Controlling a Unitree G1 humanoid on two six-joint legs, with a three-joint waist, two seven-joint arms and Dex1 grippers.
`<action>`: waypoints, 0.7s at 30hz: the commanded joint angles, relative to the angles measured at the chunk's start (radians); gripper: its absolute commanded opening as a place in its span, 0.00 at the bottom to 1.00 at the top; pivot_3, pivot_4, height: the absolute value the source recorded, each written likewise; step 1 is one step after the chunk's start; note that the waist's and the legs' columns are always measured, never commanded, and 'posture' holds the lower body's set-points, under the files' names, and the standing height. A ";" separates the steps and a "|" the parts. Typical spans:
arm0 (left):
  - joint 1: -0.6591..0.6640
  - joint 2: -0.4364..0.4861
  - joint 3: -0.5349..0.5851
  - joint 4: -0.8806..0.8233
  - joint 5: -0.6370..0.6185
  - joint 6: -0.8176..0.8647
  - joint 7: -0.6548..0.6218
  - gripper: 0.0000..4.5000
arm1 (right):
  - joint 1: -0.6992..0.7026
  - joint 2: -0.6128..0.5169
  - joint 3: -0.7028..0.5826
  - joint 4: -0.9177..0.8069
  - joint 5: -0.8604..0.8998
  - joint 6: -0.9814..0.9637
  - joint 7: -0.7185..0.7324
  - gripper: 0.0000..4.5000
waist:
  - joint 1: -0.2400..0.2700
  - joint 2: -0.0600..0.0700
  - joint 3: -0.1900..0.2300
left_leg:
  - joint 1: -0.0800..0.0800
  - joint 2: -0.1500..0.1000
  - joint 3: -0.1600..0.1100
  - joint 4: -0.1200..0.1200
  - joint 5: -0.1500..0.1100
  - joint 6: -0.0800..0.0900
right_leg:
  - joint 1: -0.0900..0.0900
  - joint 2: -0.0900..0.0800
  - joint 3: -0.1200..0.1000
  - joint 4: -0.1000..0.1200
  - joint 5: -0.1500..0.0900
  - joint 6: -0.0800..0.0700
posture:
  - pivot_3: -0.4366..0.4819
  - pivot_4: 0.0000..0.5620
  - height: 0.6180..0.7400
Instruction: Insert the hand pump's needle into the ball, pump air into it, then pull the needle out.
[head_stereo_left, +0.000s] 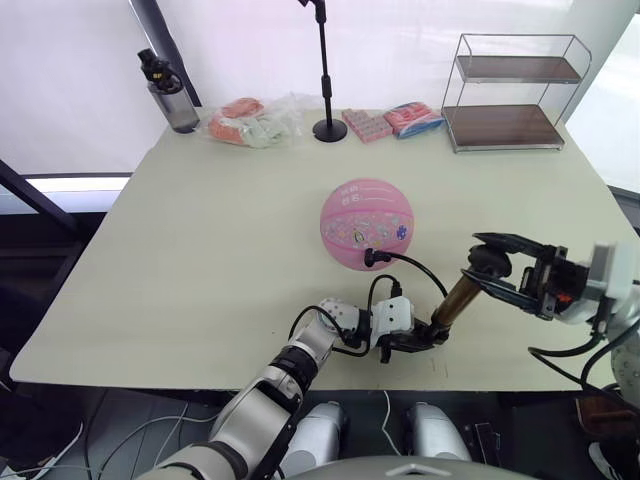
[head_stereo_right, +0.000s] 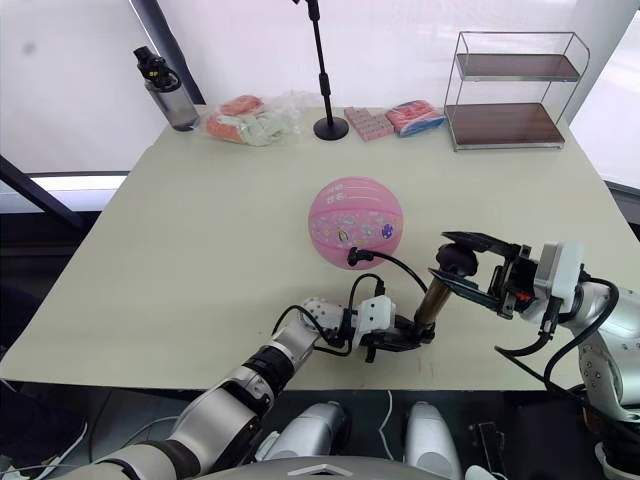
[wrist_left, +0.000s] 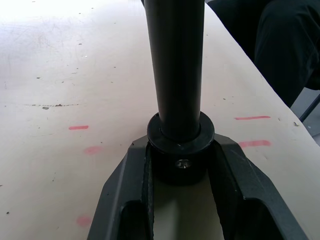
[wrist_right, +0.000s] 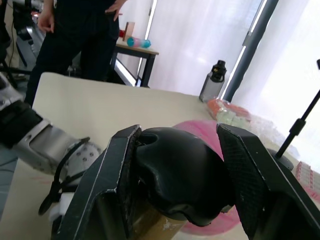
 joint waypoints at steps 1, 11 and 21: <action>0.031 0.017 -0.024 0.044 0.038 0.031 0.000 0.24 | 0.062 0.043 0.099 0.095 -0.109 -0.054 0.012 0.47 | 0.000 -0.001 -0.001 | 0.000 0.000 0.000 0.000 0.000 0.000 | 0.000 0.000 0.000 0.000 0.000 0.000 | 0.48 0.27 0.96; 0.029 0.016 -0.022 0.048 0.039 0.029 0.000 0.24 | 0.082 0.050 0.118 0.117 -0.136 -0.098 -0.026 0.47 | 0.000 0.002 -0.003 | 0.000 0.000 0.000 0.000 0.000 0.000 | 0.000 0.001 0.000 0.000 0.000 0.000 | 0.48 0.27 0.96; 0.022 0.011 -0.020 0.061 0.037 0.027 0.002 0.24 | -0.030 -0.061 -0.040 -0.060 0.175 0.142 -0.041 0.47 | 0.002 0.004 0.000 | -0.003 -0.001 0.000 0.000 0.000 0.000 | -0.001 0.000 0.000 -0.001 0.000 0.000 | 0.48 0.27 0.96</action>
